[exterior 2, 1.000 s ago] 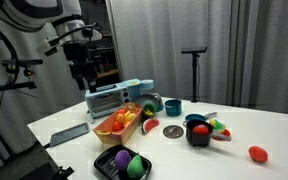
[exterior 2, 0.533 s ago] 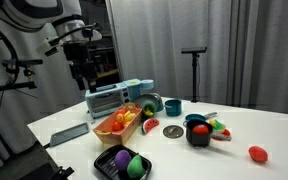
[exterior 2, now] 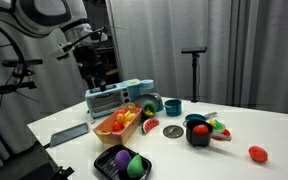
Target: Move the basket to the right.
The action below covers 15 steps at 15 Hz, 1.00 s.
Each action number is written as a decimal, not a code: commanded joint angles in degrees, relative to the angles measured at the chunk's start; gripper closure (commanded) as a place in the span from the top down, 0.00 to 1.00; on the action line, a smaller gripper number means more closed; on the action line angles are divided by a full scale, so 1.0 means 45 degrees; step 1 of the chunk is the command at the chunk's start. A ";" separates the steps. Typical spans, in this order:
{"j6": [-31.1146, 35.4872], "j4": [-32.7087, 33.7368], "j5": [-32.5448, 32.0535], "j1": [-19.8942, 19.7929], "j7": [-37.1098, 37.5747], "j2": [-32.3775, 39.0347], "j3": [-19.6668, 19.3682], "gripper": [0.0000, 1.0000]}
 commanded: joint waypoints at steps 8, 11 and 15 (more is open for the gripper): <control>0.1962 0.2544 -0.0769 0.0131 -0.0182 0.4958 0.0513 1.00; 0.2078 0.2912 -0.0864 0.0198 0.0122 0.5752 0.0595 1.00; 0.2065 0.2688 -0.0706 0.0185 -0.0072 0.5703 0.0541 1.00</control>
